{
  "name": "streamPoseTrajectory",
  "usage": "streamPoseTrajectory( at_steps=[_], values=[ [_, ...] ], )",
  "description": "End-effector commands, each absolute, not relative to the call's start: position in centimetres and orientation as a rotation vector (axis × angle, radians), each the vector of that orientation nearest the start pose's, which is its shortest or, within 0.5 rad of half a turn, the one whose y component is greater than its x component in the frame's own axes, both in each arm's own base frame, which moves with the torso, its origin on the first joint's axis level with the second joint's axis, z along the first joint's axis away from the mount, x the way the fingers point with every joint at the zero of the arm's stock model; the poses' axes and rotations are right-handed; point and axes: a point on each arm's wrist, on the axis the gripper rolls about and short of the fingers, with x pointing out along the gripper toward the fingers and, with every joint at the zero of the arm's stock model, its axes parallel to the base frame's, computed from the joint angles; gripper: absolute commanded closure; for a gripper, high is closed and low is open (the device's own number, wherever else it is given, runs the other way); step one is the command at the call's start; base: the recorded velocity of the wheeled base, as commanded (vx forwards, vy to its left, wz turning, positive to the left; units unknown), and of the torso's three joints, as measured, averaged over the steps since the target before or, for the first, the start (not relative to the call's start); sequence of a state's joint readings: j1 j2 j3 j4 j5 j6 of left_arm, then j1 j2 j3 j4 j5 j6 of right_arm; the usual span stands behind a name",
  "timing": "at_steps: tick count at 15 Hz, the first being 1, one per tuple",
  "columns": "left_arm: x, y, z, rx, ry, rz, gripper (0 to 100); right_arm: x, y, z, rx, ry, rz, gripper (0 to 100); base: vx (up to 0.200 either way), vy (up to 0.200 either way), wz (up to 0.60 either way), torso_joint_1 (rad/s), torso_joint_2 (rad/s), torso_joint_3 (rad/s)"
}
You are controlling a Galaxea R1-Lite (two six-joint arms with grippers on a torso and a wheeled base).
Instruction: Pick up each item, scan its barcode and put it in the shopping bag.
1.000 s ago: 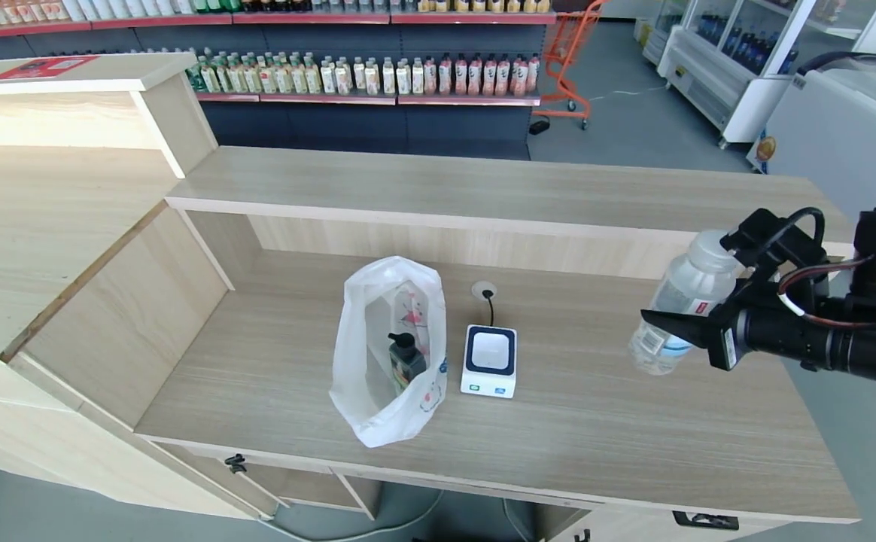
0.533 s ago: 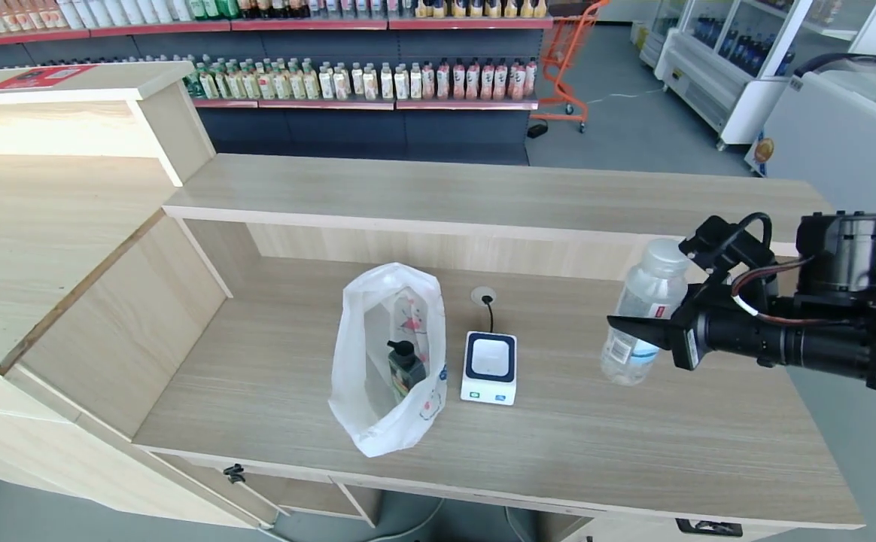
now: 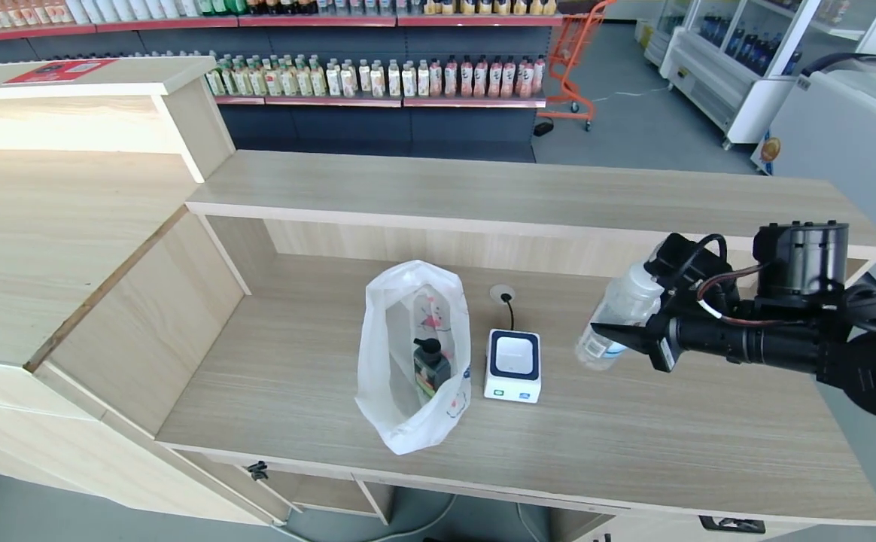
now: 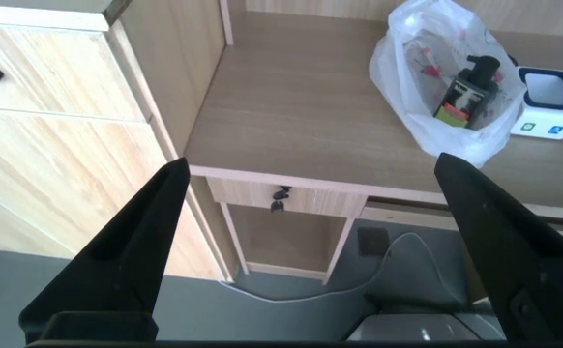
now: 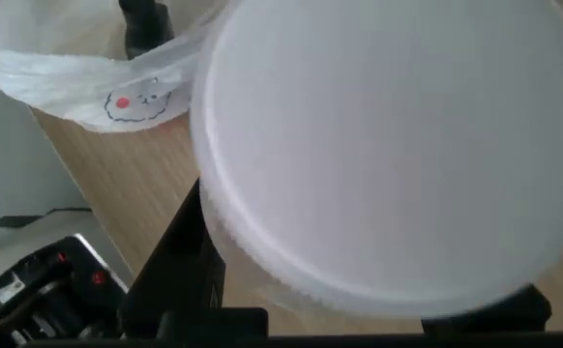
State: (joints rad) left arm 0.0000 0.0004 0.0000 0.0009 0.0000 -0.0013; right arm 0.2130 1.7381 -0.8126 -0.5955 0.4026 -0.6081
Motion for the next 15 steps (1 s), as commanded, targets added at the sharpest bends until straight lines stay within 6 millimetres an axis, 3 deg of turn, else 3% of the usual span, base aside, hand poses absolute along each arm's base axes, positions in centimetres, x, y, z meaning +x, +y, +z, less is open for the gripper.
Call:
streamPoseTrajectory(
  at_steps=[1,6,11,15],
  values=[
    [-2.3,0.0,7.5,-0.002,0.0,0.0,0,33.2,6.8,15.4,-0.653,0.057,0.688,100,0.0,0.0,0.0,0.0,0.0,0.0],
    [-2.3,0.0,7.5,-0.002,0.0,0.0,0,37.9,8.6,12.8,-0.713,-0.109,0.788,100,0.0,0.0,0.0,0.0,0.0,0.0],
    [-2.3,0.0,7.5,-0.002,0.0,0.0,0,39.7,9.8,9.8,-0.741,-0.245,1.004,100,0.0,0.0,0.0,0.0,0.0,0.0],
    [-2.3,0.0,7.5,-0.002,0.0,0.0,0,40.9,9.5,8.4,-0.824,-0.354,1.087,100,0.0,0.0,0.0,0.0,0.0,0.0]
  ],
)
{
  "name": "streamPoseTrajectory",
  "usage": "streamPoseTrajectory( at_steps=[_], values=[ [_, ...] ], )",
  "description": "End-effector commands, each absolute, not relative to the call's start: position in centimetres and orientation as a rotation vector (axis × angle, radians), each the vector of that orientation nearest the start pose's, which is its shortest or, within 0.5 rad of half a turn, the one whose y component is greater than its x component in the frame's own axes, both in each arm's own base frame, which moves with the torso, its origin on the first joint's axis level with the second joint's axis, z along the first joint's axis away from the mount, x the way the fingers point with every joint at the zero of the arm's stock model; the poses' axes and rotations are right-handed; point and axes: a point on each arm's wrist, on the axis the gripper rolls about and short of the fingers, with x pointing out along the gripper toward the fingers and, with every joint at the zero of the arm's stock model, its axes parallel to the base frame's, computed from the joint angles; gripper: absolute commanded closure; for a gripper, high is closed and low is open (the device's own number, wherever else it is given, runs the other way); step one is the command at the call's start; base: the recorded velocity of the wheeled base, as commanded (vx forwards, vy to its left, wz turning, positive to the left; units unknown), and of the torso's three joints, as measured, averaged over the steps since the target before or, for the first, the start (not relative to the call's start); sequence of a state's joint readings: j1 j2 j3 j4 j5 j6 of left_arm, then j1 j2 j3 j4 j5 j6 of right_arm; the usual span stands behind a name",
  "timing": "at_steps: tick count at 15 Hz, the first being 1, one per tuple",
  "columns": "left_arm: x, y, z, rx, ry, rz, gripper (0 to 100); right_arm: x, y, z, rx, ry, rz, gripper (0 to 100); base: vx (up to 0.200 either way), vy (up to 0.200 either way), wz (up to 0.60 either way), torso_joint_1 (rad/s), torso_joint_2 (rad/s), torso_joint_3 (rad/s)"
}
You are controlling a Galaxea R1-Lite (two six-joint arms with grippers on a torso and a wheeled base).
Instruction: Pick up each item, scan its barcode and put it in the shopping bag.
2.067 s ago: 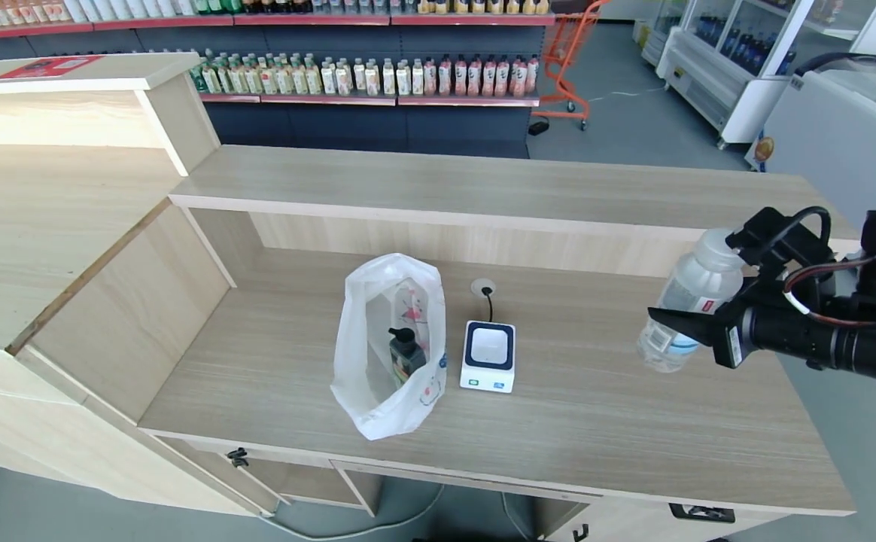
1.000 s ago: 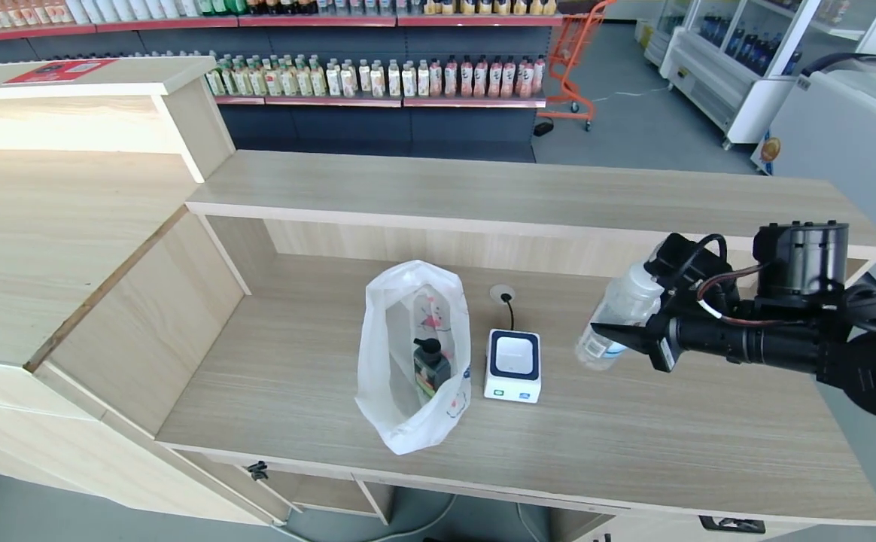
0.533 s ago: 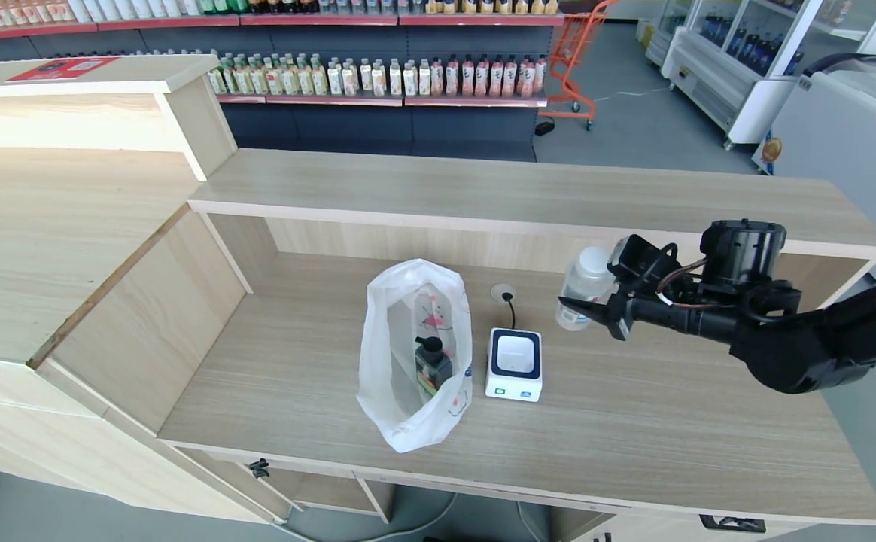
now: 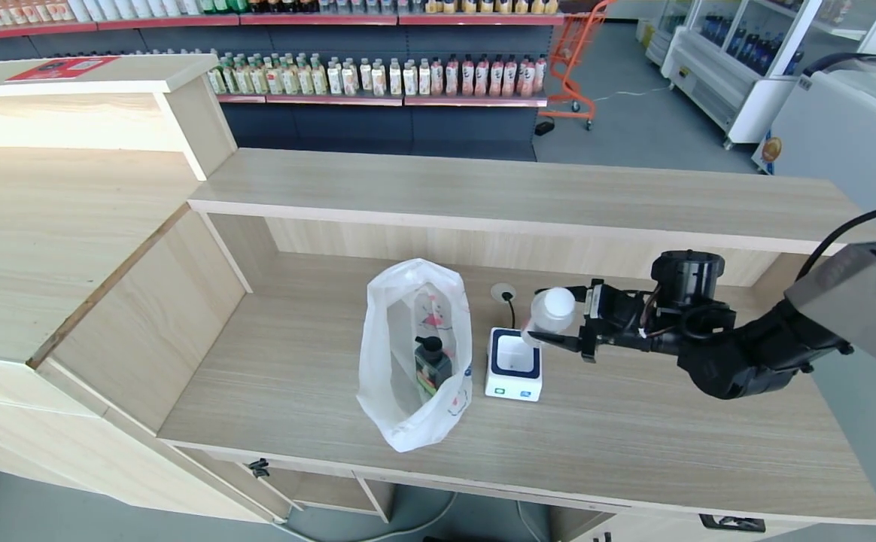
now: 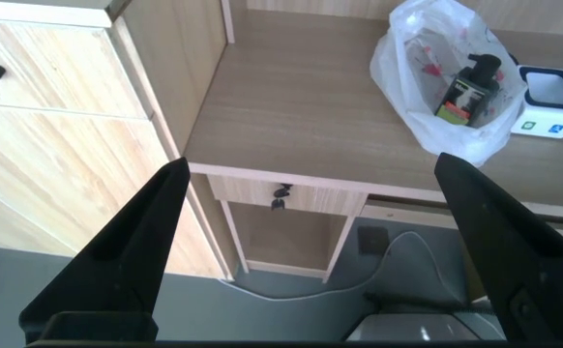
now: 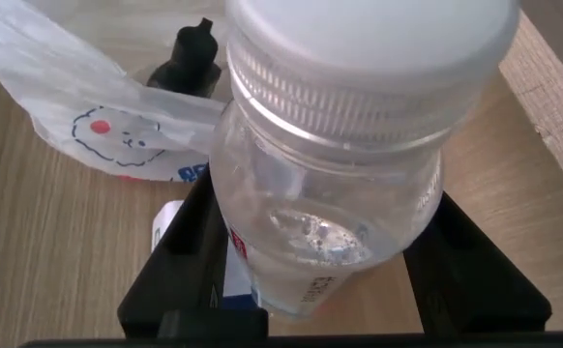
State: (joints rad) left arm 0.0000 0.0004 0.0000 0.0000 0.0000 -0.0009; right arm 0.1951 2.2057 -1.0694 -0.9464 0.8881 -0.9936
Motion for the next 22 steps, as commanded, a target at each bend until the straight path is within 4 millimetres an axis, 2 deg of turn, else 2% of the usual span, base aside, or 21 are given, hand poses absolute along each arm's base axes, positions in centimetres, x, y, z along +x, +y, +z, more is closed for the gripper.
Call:
streamPoseTrajectory(
  at_steps=[1,5,11,14,22],
  values=[
    [-2.3,0.0,7.5,-0.002,0.0,0.0,0,41.2,9.5,8.2,-0.84,-0.377,1.098,100,0.0,0.0,0.0,0.0,0.0,0.0],
    [-2.3,0.0,7.5,-0.002,0.0,0.0,0,42.6,9.2,6.9,-0.899,-0.449,1.123,100,0.0,0.0,0.0,0.0,0.0,0.0],
    [-2.3,0.0,7.5,-0.002,0.0,0.0,0,44.3,9.6,6.3,-0.944,-0.518,1.121,100,0.0,0.0,0.0,0.0,0.0,0.0],
    [-2.3,0.0,7.5,-0.002,0.0,0.0,0,44.4,10.2,5.2,-0.953,-0.52,1.138,100,0.0,0.0,0.0,0.0,0.0,0.0],
    [-2.3,0.0,7.5,-0.002,0.0,0.0,0,44.9,11.2,4.9,-0.954,-0.539,1.151,100,0.0,0.0,0.0,0.0,0.0,0.0]
  ],
)
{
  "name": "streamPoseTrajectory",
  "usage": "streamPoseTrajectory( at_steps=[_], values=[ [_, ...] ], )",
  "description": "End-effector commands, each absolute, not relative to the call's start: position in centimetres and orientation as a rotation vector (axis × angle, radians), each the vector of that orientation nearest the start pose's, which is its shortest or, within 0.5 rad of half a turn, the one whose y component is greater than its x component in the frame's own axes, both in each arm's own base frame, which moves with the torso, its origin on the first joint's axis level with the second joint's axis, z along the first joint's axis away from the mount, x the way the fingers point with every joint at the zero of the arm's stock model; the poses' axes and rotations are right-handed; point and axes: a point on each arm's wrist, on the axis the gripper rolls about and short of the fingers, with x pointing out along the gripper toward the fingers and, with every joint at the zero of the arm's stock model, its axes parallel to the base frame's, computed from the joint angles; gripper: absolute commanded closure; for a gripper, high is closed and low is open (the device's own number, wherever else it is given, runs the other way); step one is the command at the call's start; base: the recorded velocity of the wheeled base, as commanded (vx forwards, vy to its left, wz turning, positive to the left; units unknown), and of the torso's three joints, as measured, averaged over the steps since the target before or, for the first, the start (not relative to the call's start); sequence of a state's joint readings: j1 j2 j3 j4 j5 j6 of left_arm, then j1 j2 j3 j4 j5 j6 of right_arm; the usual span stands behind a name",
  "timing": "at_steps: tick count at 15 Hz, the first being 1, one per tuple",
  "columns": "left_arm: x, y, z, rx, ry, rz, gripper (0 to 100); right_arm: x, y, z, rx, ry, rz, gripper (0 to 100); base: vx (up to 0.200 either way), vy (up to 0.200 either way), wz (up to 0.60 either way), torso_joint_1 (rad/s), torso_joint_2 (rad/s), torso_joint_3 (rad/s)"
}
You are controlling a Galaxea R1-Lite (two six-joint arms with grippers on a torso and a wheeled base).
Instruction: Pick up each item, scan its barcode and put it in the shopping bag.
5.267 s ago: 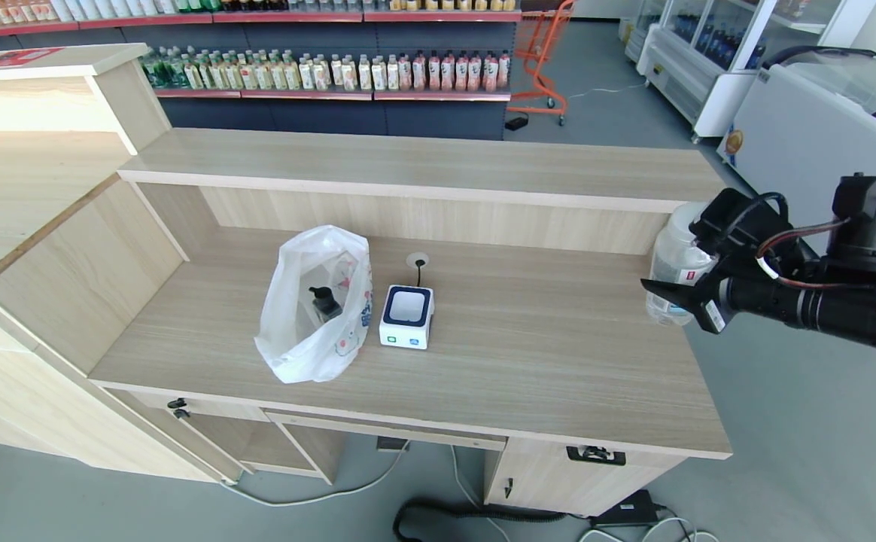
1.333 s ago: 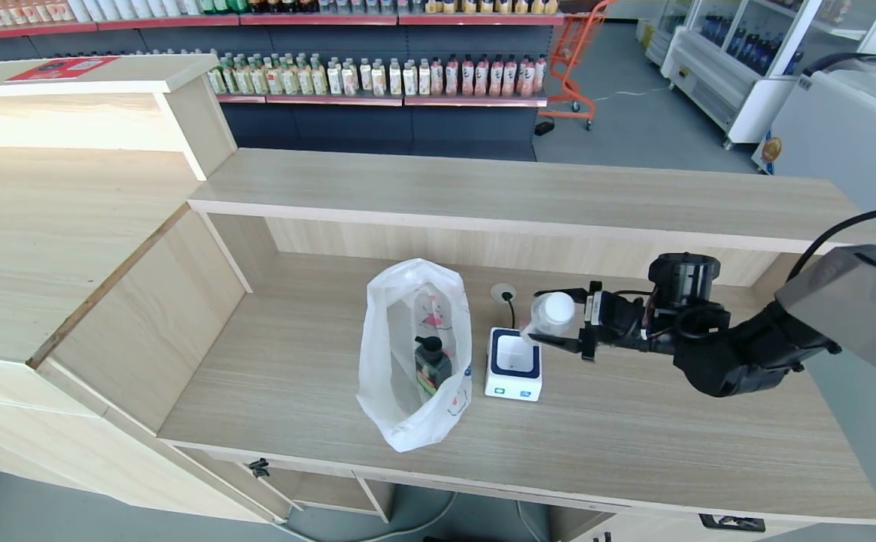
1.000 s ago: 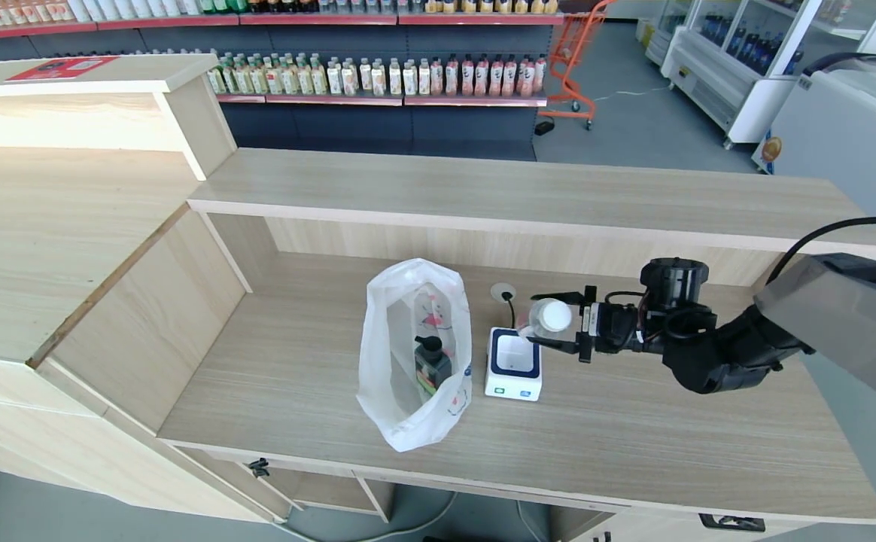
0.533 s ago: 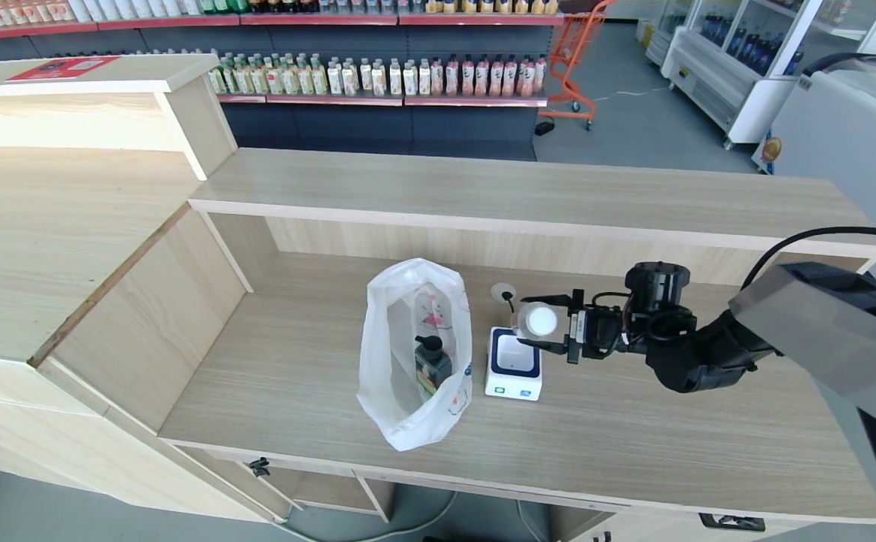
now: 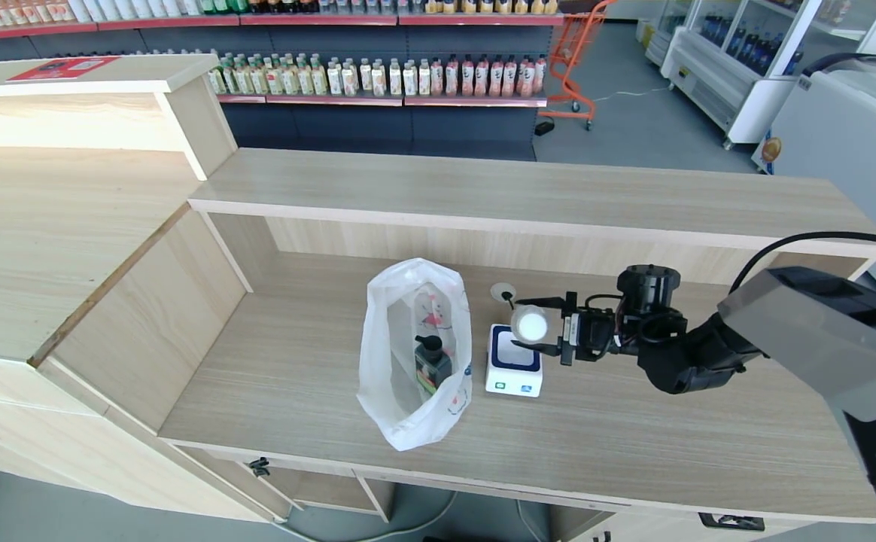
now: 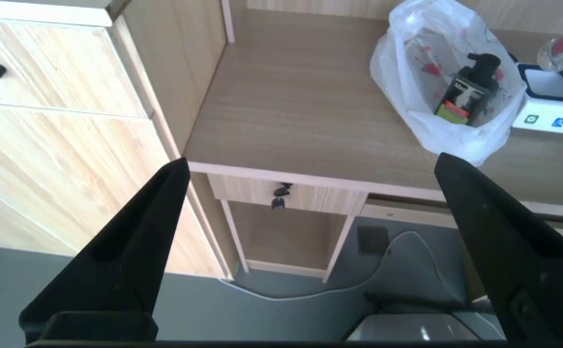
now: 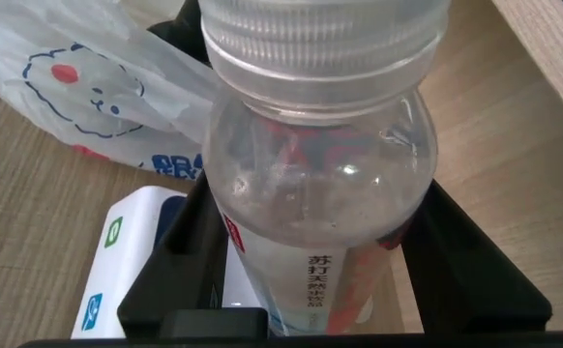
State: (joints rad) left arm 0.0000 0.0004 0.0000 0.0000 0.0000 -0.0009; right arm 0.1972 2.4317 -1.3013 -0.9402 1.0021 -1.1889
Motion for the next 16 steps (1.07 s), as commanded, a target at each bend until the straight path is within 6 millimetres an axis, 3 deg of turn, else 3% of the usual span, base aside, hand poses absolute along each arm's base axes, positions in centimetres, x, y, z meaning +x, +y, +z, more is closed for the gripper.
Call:
streamPoseTrajectory(
  at_steps=[1,10,13,16],
  values=[
    [-2.3,0.0,7.5,-0.002,0.002,0.0,0,44.9,11.2,4.9,-0.953,-0.541,1.154,100,0.0,0.0,0.0,0.0,0.0,0.0],
    [-2.3,0.0,7.5,-0.002,0.0,0.0,0,44.8,11.0,5.4,-0.93,-0.518,1.172,100,0.0,0.0,0.0,0.0,0.0,0.0],
    [-2.3,0.0,7.5,-0.002,0.0,0.0,0,44.7,10.0,8.2,-0.888,-0.495,1.152,100,0.0,0.0,0.0,0.0,0.0,0.0],
    [-2.3,0.0,7.5,-0.002,0.0,0.0,0,43.0,9.8,12.1,-0.829,-0.513,1.164,100,0.0,0.0,0.0,0.0,0.0,0.0]
  ],
)
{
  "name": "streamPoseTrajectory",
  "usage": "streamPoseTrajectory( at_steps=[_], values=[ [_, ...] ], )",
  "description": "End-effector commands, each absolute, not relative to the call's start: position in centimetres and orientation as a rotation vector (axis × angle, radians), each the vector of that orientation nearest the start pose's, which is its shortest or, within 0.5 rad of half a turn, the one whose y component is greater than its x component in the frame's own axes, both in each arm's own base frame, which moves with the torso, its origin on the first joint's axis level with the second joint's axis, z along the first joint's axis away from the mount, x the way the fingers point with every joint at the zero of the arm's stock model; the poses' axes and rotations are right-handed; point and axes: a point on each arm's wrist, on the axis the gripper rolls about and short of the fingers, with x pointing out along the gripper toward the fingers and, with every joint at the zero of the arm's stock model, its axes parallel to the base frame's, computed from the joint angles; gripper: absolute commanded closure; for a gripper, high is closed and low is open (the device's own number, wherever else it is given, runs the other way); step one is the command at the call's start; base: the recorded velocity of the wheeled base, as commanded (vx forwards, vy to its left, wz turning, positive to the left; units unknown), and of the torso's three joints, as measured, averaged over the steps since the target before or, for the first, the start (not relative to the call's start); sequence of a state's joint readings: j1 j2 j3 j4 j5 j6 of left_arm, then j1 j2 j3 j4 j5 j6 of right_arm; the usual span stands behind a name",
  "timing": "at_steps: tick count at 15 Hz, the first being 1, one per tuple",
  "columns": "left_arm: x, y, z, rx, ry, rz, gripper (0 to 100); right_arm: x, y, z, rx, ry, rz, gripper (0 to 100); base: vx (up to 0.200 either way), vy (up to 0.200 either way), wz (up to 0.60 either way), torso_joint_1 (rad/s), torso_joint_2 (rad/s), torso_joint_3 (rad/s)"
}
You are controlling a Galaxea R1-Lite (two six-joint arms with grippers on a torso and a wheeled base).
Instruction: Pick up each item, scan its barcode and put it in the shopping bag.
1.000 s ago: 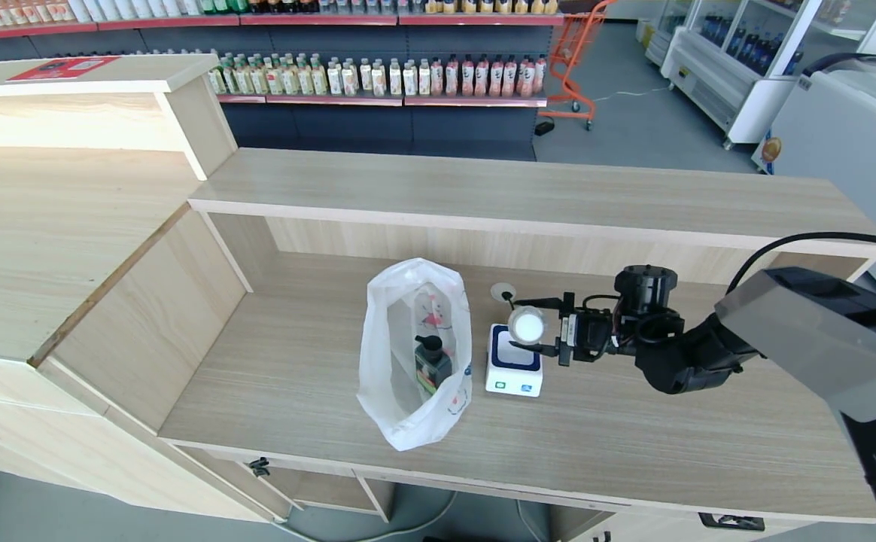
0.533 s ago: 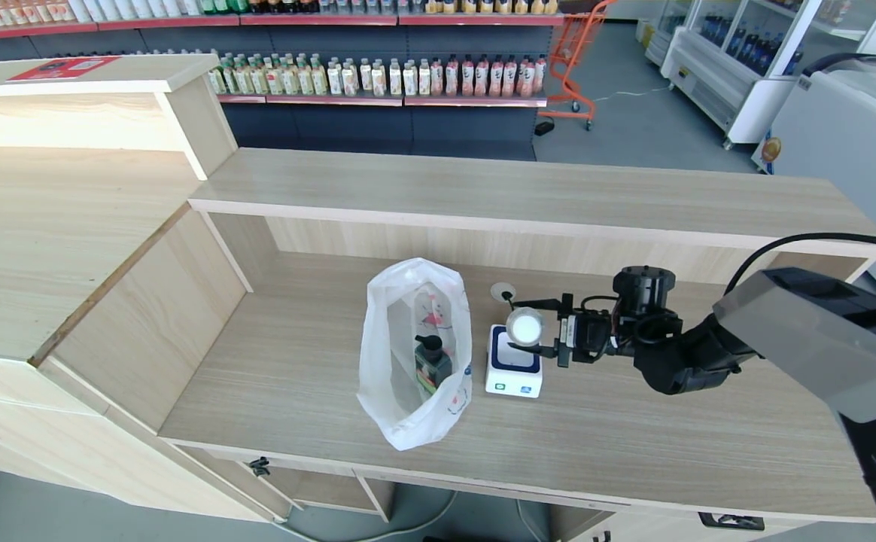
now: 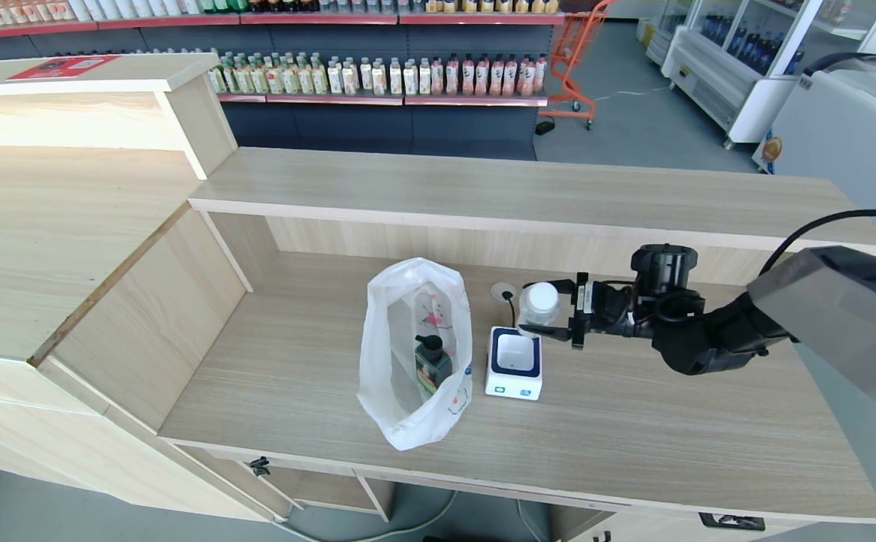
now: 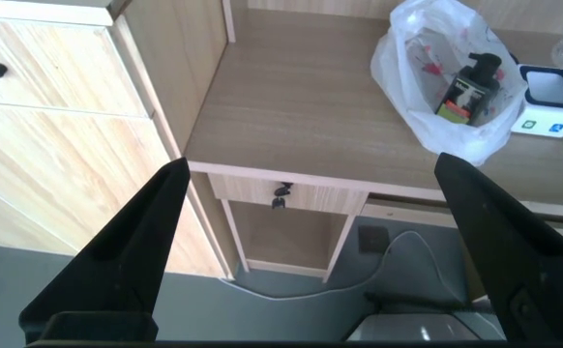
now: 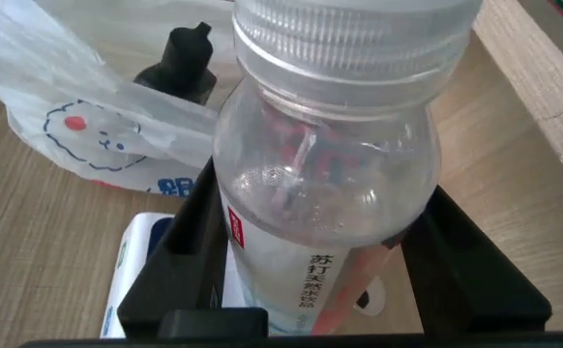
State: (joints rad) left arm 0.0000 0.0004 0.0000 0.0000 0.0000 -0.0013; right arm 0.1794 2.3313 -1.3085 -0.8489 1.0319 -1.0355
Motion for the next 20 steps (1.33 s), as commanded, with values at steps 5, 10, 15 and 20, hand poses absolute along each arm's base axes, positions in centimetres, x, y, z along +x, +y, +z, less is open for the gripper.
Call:
streamPoseTrajectory(
  at_steps=[5,10,15,20],
  values=[
    [-2.3,0.0,7.5,-0.002,0.0,0.0,0,40.2,8.7,15.9,-0.546,-0.287,1.076,100,0.0,0.0,0.0,0.0,0.0,0.0],
    [-2.3,0.0,7.5,-0.002,0.0,-0.002,0,40.8,12.7,16.1,-0.34,-0.192,0.973,100,0.0,0.0,0.0,0.0,0.0,0.0],
    [-2.3,0.0,7.5,-0.002,0.0,0.0,0,43.2,18.1,12.9,-0.128,-0.065,0.919,100,0.0,0.0,0.0,0.0,0.0,0.0],
    [-2.3,0.0,7.5,-0.002,0.0,0.0,0,45.5,22.0,10.1,-0.095,-0.046,0.961,100,0.0,0.0,0.0,0.0,0.0,0.0]
  ],
)
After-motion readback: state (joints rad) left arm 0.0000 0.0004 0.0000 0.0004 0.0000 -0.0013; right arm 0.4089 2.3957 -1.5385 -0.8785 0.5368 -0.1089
